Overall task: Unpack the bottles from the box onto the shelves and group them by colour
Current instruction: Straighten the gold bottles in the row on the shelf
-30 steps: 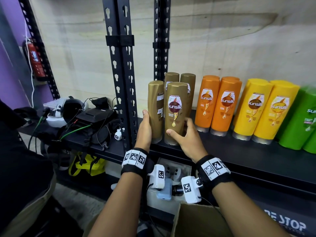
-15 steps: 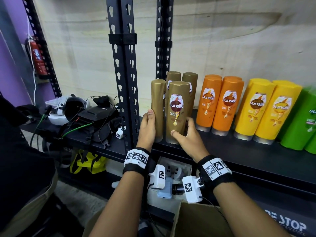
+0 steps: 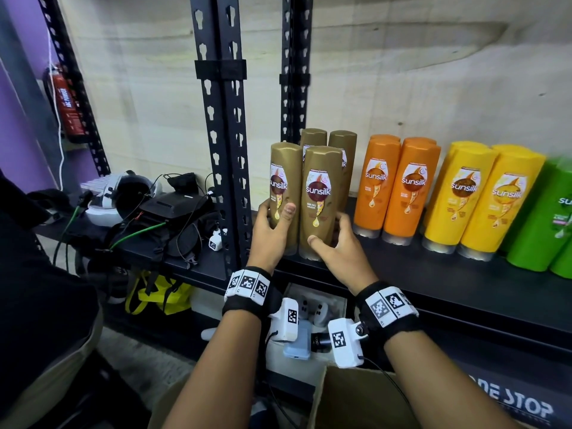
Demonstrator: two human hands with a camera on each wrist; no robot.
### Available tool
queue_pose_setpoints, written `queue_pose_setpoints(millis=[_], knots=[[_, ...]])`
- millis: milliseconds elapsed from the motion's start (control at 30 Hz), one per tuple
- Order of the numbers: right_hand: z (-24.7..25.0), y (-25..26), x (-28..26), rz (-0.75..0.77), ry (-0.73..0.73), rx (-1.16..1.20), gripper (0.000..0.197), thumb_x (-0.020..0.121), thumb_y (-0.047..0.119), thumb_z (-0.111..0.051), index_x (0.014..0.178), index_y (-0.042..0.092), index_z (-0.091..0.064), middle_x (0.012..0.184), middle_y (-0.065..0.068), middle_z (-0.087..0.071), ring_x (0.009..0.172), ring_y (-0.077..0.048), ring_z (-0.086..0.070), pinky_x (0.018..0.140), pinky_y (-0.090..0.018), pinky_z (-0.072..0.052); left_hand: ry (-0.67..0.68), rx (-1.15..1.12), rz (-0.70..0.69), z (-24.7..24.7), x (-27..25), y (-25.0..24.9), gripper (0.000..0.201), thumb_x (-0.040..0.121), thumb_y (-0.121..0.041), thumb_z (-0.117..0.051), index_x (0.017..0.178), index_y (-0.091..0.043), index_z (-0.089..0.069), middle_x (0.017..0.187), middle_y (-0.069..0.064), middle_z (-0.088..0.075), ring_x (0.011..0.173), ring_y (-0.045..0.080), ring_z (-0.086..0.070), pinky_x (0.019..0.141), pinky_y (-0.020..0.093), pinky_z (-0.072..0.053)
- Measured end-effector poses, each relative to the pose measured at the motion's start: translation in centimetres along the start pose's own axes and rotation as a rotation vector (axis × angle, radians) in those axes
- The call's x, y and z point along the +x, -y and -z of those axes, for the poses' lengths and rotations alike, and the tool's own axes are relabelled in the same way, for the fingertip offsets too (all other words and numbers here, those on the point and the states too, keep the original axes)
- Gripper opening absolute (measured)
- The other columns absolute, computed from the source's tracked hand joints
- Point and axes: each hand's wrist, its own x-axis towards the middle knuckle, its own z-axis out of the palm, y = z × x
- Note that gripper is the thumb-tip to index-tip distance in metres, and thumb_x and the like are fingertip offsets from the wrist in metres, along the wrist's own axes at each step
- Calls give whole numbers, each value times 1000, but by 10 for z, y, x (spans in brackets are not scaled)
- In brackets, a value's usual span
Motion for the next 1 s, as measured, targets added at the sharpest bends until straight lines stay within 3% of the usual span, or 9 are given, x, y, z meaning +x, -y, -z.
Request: queue_pose_setpoints(millis=[167,333,433,500,567,633,767,1000], knots=[[-1,-1,0,13,-5,-21,52,88,33,-74,127,41,-41,126,15,-62,113,1,-61,98,-29,-52,-15,-6,18,0,0,-1,71,80,-66,-72,134,-25,-49,126,-2,-67,117,15,-65,99,51,-54],[-1,0,-1,45,-7,-33,54,89,32,-74,127,41,-38,130,12,-60,118,-4,-60,103,-34,-52,-18,119,6,1,1,-3,95,71,-79,-64,143,-23,-39,139,0,-54,129,17,-53,109,47,-47],[-1,4,-2,71,-22,-4,63,91,35,-73,135,43,-30,137,13,-53,123,1,-56,104,-27,-49,0,181,-17,0,-1,-6,87,81,-77,-56,148,-25,-35,143,-3,-47,136,18,-44,116,46,-38],[0,12,-1,107,-50,24,70,93,39,-71,141,47,-22,143,13,-46,128,7,-49,104,-20,-47,-4,210,-51,0,0,-12,80,87,-71,-52,152,-28,-30,141,-7,-40,138,16,-39,118,39,-32],[4,21,1,147,-93,16,71,95,36,-69,148,40,-23,149,4,-44,132,-4,-50,109,-29,-48,-10,255,-111,2,3,-24,75,93,-63,-52,155,-28,-27,143,-5,-38,137,15,-40,116,36,-32],[11,32,4,182,-135,-6,69,95,34,-70,148,36,-27,145,1,-49,127,-11,-56,106,-37,-51,8,326,-181,5,6,-36,71,99,-48,-56,157,-25,-24,150,2,-41,137,16,-45,117,39,-37],[19,55,11,232,-185,-86,73,92,32,-73,150,32,-28,142,1,-50,124,-13,-57,100,-36,-55,0,492,-246,9,8,-55,73,97,-40,-62,157,-19,-27,148,5,-48,135,19,-47,113,38,-40],[15,70,16,241,-199,-278,84,91,29,-74,155,24,-20,156,-6,-35,139,-19,-43,108,-31,-45,-40,608,-235,6,10,-65,80,90,-34,-74,154,-15,-31,147,6,-50,135,25,-48,112,45,-41]])
